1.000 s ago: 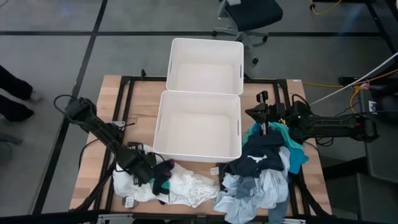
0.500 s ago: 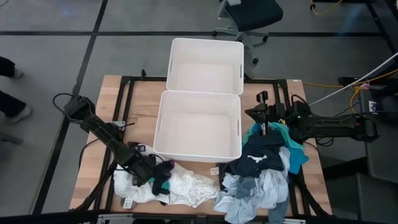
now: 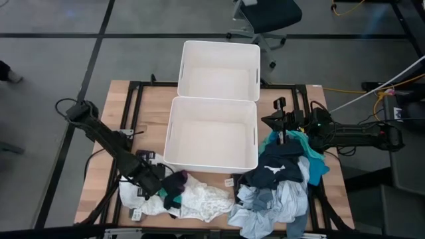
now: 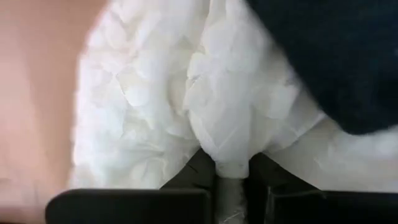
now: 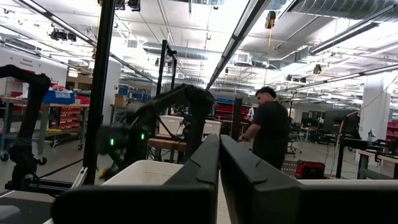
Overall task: Sort clothes
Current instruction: Put the white gown into the top white bin, then put the right black underwear into the top white bin
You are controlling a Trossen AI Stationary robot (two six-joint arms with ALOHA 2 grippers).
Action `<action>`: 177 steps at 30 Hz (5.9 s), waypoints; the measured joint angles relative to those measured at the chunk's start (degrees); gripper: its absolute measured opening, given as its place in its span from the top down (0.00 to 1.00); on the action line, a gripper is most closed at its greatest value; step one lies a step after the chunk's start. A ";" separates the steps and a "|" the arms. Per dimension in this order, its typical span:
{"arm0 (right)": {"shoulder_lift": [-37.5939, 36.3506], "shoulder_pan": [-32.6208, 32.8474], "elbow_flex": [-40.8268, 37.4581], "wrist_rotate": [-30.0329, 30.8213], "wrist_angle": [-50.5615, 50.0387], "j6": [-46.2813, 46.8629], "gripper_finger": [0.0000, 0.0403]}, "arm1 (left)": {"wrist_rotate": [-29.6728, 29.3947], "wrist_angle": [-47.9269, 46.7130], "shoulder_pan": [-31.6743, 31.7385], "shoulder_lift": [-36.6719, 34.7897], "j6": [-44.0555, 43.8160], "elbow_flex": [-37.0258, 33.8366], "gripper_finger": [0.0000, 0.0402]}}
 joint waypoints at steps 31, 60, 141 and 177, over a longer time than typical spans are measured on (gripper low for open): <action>0.00 -0.02 0.00 0.02 -0.41 -0.02 0.96 | -19.78 -21.15 -1.37 -4.42 4.17 40.11 0.93; 0.00 -0.02 0.00 0.00 -0.49 0.00 0.96 | -56.40 3.47 -6.23 -4.67 54.79 53.89 0.92; 0.02 -0.01 0.00 7.54 -3.35 -1.60 0.96 | -7.50 31.09 77.70 22.31 76.52 52.58 0.88; 0.00 -0.01 0.00 8.18 -3.32 -1.64 0.96 | -6.75 4.66 72.81 21.81 63.78 64.47 0.49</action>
